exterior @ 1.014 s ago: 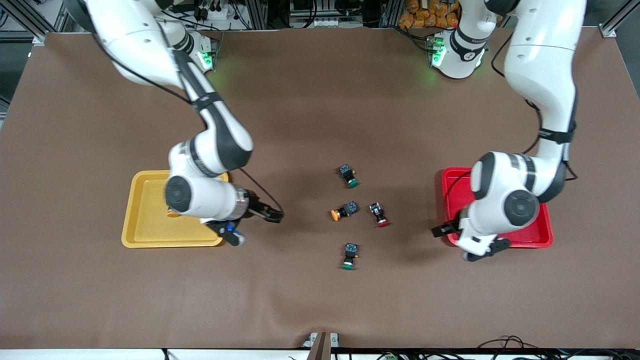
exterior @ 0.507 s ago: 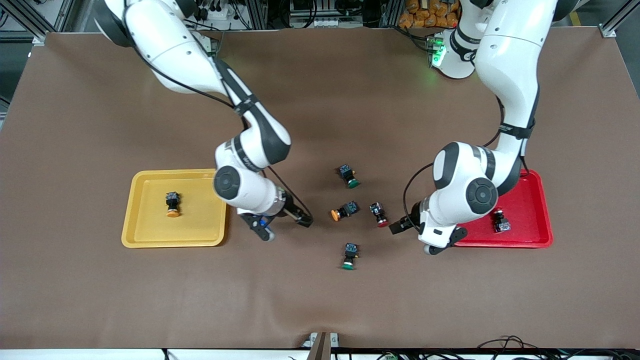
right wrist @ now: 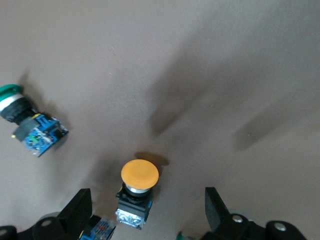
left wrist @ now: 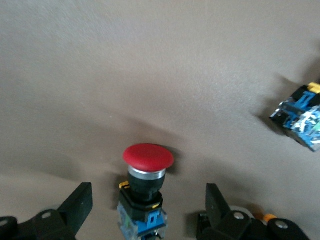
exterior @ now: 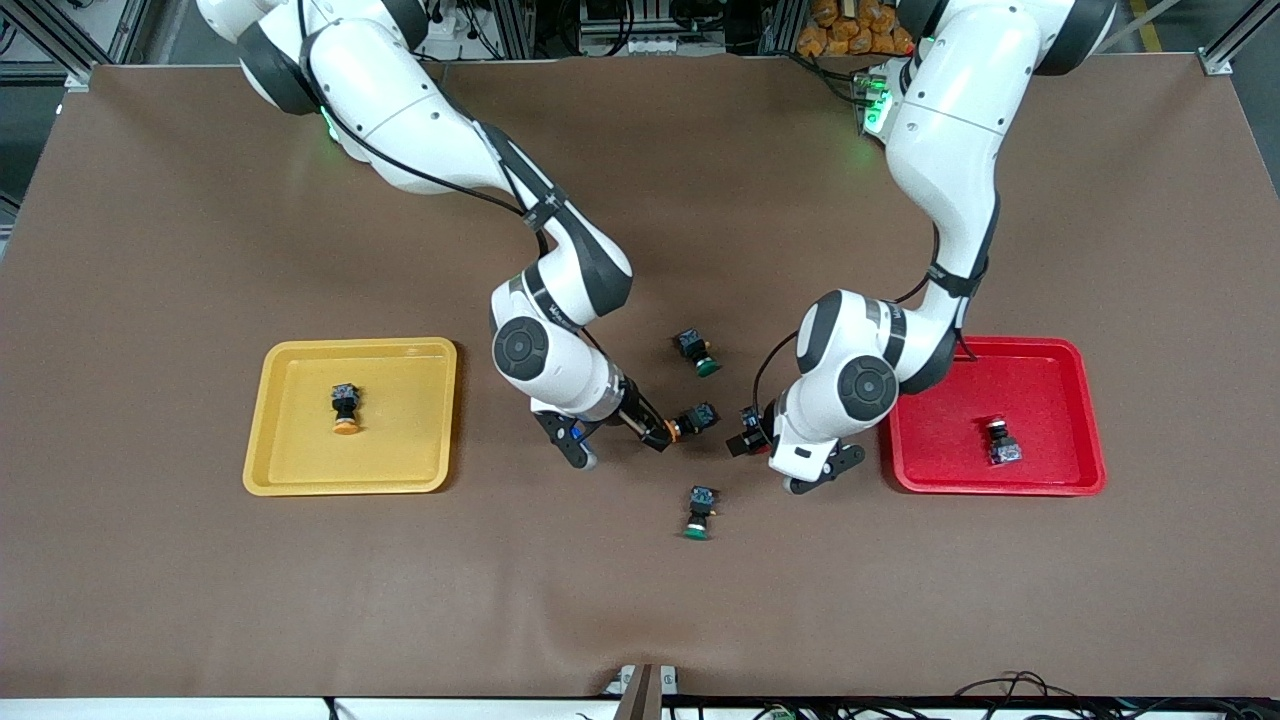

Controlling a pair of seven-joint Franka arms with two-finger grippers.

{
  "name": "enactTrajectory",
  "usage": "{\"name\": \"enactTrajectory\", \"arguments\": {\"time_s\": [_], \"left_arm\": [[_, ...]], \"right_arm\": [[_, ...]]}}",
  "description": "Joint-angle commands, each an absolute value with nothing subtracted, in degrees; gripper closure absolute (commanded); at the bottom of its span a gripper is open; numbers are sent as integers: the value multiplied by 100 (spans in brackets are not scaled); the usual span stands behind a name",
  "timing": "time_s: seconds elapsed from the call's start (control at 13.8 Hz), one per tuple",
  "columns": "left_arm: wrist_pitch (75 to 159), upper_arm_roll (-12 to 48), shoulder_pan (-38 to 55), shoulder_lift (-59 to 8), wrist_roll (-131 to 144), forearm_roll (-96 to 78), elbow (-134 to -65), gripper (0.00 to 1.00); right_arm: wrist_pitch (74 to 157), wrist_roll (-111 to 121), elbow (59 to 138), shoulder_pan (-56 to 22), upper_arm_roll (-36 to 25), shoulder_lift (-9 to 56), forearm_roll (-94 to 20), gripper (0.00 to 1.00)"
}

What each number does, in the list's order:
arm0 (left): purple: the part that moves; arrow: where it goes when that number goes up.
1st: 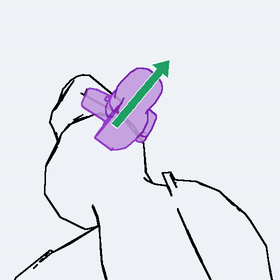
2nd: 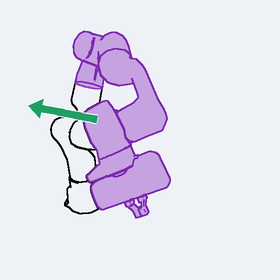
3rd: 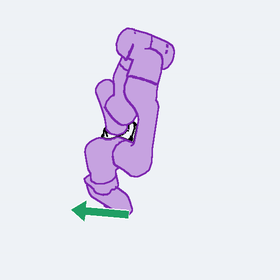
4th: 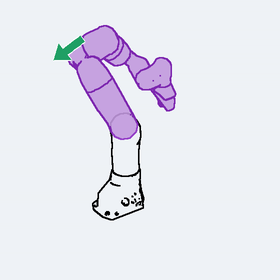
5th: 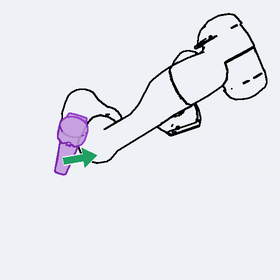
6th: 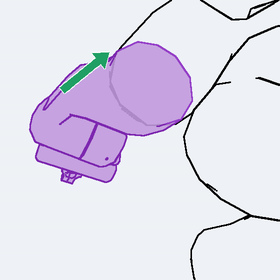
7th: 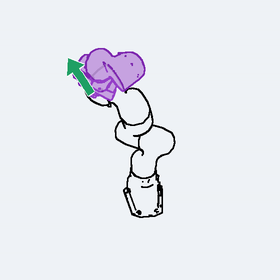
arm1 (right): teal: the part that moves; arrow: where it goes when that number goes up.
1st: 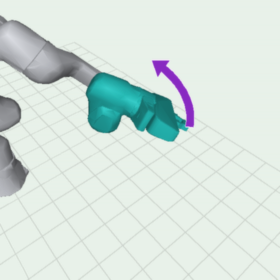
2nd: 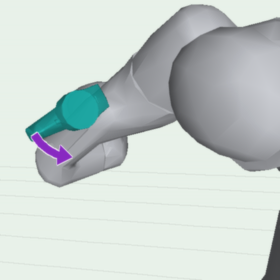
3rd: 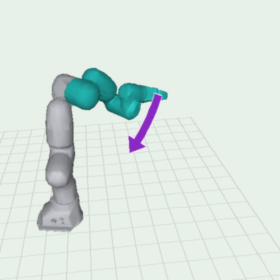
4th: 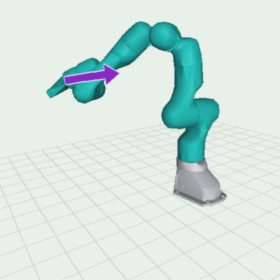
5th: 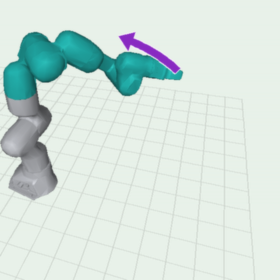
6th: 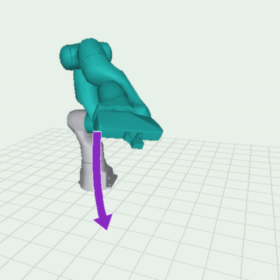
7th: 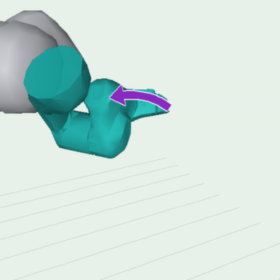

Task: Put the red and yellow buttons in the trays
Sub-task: 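Grasp another red button with the left gripper while the right gripper grasps orange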

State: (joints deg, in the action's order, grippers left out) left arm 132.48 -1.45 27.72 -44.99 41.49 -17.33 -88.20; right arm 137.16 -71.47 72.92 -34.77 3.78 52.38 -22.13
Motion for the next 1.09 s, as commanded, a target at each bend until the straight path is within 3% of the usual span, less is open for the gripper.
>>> {"name": "enactTrajectory", "arguments": {"time_s": [0.0, 0.07, 0.14, 0.36, 0.51, 0.72, 0.87, 0.94, 1.01], "left_arm": [[13307, -220, 2821, -4562, 4219, -1662, -8763, 0], [13307, -228, 2821, -4570, 4219, -1618, -8763, 0], [13307, -229, 2821, -4570, 4210, -1608, -8763, 6], [13307, -229, 2821, -4562, 4210, -1608, -8754, 61], [13298, -220, 2821, -4562, 4219, -1608, -8754, 93], [13289, -220, 2804, -4535, 4210, -1608, -8745, 98], [13237, -237, 2751, -4474, 4157, -1582, -8736, 100], [13219, -246, 2725, -4456, 4149, -1478, -8728, 100], [13132, -263, 2707, -4439, 4148, -1346, -8710, 100]], "right_arm": [[13938, -7443, 6961, -3709, 176, 5545, -2259, 0], [14018, -7549, 6857, -3744, 176, 5650, -2259, 0], [14019, -7654, 6725, -3796, 176, 5764, -2259, 0], [14036, -7778, 6531, -3867, 167, 5950, -2259, 0], [14158, -7796, 6504, -3885, 167, 6011, -2259, 0], [14300, -7857, 6452, -3964, 167, 6134, -2259, 0], [14300, -7866, 6346, -3973, 167, 6266, -2259, 15], [14300, -7858, 6302, -3973, 167, 6301, -2259, 38], [14300, -7840, 6293, -3964, 167, 6310, -2241, 78]]}}
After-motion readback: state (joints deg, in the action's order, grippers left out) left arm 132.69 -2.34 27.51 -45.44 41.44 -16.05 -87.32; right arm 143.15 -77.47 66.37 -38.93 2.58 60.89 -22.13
